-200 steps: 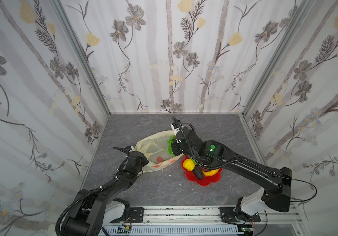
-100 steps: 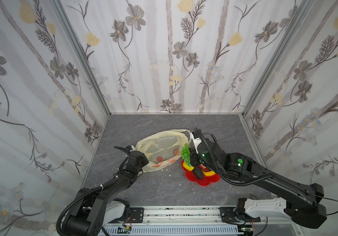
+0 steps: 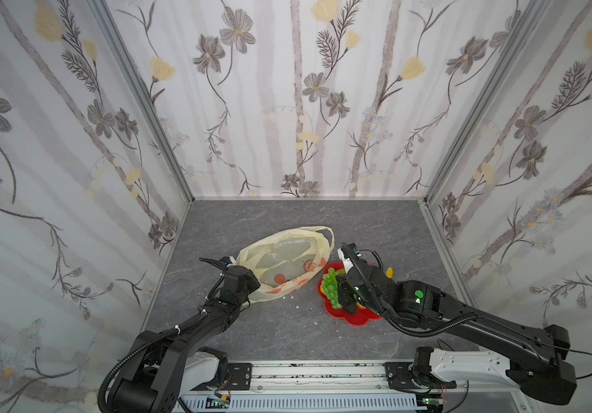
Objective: Take fruits out of the plastic bag
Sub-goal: Place the fruit on the plate.
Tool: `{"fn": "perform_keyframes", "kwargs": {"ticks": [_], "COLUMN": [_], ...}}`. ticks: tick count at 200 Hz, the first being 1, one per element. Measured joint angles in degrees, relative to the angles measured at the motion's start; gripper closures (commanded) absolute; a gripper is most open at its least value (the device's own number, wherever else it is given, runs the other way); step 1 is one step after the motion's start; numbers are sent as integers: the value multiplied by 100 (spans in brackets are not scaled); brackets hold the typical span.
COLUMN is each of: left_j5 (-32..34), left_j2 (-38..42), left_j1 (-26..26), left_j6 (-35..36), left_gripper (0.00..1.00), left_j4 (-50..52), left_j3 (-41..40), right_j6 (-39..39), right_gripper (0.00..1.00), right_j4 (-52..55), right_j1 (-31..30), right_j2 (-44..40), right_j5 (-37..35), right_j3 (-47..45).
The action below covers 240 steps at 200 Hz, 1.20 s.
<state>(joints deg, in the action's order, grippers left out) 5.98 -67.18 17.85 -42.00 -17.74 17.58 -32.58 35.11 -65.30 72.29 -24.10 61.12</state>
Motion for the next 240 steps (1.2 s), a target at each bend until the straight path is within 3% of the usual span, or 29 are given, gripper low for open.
{"fn": "perform_keyframes", "kwargs": {"ticks": [162, 240], "left_j5": [0, 0], "left_j2": [-39, -79], "left_j1": [0, 0], "left_j6": [4, 22], "left_gripper": [100, 100], "left_j4": [0, 0], "left_j3": [-46, -24], "right_j6": [-1364, -2057], "right_gripper": [100, 100], "right_j4": [212, 625], "right_j1": [-52, 238], "right_j2": [-1185, -1718], "right_j5": [-35, -190], "right_j3": [-1867, -2540]}}
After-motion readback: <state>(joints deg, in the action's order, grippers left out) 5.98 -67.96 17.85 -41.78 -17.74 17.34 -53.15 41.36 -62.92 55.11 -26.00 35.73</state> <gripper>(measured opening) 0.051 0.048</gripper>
